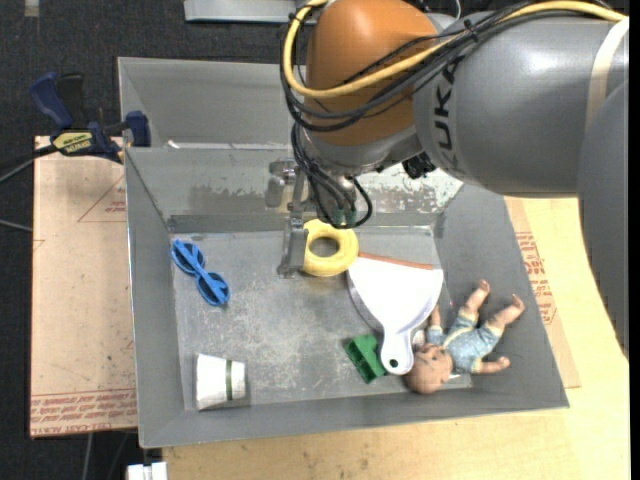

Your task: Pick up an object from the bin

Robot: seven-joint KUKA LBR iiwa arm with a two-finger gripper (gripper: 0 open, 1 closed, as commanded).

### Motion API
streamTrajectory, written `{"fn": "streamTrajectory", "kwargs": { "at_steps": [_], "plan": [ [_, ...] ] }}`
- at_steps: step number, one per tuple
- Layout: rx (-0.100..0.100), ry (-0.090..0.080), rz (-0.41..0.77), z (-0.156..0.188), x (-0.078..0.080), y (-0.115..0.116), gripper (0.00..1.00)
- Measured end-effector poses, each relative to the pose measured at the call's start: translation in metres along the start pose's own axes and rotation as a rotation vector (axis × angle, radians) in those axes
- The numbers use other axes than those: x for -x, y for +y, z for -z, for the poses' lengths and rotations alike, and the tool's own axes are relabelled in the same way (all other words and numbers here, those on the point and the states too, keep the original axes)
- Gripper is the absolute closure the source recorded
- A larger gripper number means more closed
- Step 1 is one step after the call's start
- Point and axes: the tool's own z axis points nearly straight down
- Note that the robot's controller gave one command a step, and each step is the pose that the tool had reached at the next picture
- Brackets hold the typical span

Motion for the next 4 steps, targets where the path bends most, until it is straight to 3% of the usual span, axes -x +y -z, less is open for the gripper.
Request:
{"fn": "streamTrajectory", "kwargs": {
  "at_steps": [1,2,3,4],
  "plan": [
    [-0.002,0.005,0.013,0.0,-0.004,-0.013,0.0],
    [-0.002,-0.002,0.039,0.004,0.005,-0.023,0.0],
    [-0.001,-0.001,0.291,-0.019,-0.03,0.01,0.0],
    [0.001,-0.006,0.246,-0.069,-0.044,0.02,0.0]
  ]
}}
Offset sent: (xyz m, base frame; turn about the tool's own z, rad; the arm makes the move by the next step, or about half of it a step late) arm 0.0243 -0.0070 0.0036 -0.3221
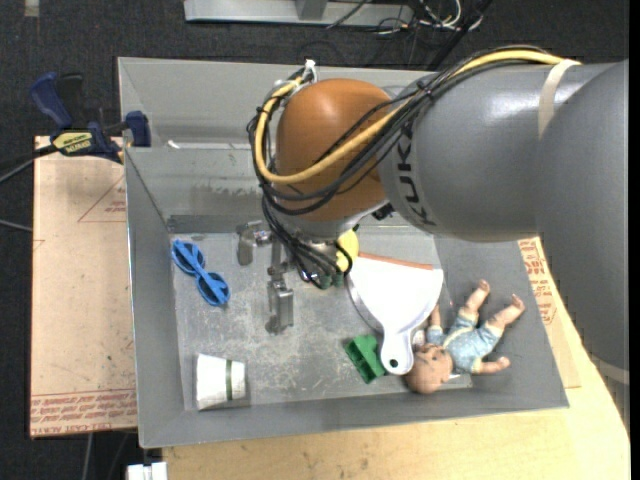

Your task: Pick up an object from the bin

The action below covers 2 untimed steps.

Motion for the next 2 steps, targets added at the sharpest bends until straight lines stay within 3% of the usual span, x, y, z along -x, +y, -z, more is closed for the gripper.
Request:
{"fn": "streamTrajectory", "kwargs": {
  "at_steps": [1,2],
  "plan": [
    [-0.002,0.01,0.07,-0.026,-0.006,0.027,0.0],
    [0.0,-0.001,0.217,-0.039,-0.054,0.044,0.0]
  ]
}}
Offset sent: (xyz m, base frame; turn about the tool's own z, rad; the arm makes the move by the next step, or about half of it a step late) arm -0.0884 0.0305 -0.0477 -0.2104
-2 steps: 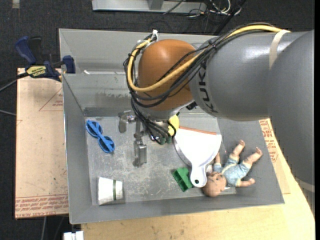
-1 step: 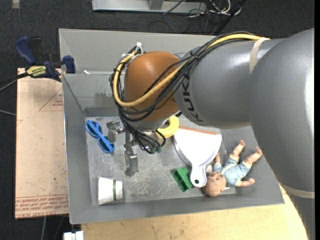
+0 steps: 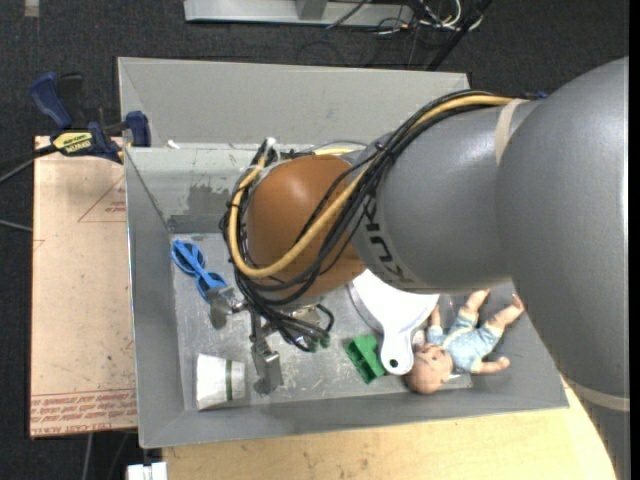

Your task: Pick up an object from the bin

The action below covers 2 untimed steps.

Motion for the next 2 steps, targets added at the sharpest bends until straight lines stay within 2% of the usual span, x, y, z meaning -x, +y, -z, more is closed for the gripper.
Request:
{"fn": "streamTrajectory", "kwargs": {
  "at_steps": [1,2],
  "plan": [
    [0.002,0.01,-0.095,-0.014,-0.02,0.0,0.0],
    [0.0,0.003,-0.042,-0.026,-0.015,-0.002,0.0]
  ]
}}
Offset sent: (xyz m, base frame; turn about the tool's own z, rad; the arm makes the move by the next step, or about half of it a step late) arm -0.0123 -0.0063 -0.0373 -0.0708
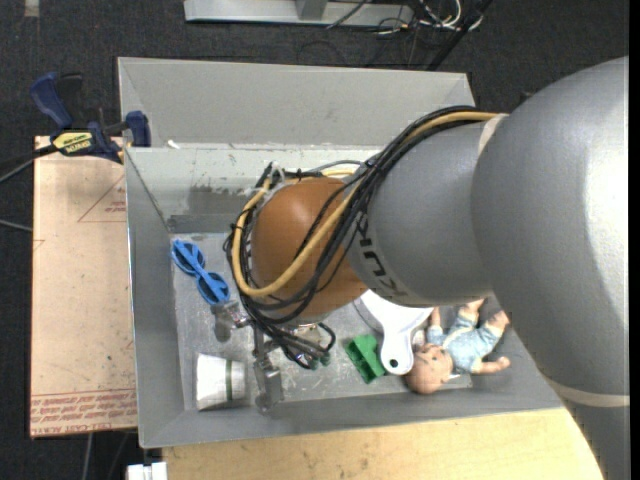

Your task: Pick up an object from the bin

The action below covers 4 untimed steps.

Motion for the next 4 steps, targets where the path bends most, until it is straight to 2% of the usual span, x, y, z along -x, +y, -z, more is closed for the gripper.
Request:
{"fn": "streamTrajectory", "kwargs": {
  "at_steps": [1,2,3,4],
  "plan": [
    [0.001,-0.001,0.095,-0.013,0.002,0.016,0.0],
    [0.0,-0.007,0.02,-0.025,0.011,0.024,0.0],
    [0.002,-0.004,0.276,-0.04,0.019,0.032,1.0],
    [0.002,-0.004,0.276,-0.04,0.019,0.032,1.0]
  ]
}}
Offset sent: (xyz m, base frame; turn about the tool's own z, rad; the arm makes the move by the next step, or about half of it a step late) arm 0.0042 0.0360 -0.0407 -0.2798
